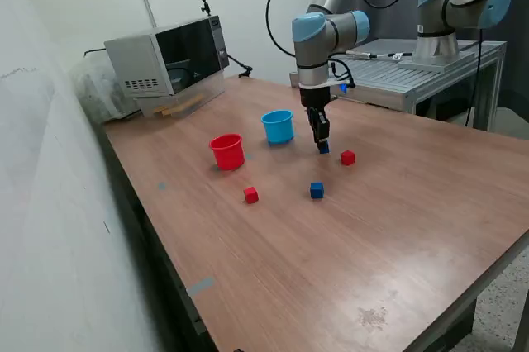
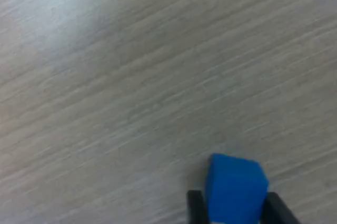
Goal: Place red objects in the red bin, and blue objects in the blue bin.
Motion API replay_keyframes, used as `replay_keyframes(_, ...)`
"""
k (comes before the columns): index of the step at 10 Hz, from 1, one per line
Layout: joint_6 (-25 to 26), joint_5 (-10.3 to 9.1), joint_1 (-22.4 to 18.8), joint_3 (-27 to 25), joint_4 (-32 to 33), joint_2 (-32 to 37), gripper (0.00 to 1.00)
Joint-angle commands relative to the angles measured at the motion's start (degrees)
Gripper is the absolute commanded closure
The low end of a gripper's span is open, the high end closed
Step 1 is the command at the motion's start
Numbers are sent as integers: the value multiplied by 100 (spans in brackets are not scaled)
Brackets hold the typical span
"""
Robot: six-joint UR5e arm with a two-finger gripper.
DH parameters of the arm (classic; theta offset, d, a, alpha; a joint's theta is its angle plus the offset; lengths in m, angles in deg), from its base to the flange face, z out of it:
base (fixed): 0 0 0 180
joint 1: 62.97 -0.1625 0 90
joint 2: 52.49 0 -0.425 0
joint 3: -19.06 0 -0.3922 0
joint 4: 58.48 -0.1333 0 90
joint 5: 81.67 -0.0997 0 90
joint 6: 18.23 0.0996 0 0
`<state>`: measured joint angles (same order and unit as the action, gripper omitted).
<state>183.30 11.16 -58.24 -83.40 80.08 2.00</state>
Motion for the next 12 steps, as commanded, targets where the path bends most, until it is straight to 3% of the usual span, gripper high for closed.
replay_keyframes(1,-52,42,-25,-11,-31,0,100)
replay_keyframes(3,-192,33,-34,6,-58,52,100)
replay_keyframes(5,-255,16,-34,24,-529,489,100)
replay_keyframes(9,-895,51,71,7,-761,1317,100)
replay_keyframes(11,-1036,68,867,-11,-779,1388,100)
replay_keyframes(12,-1046,60,1071,-11,-822,1380,100)
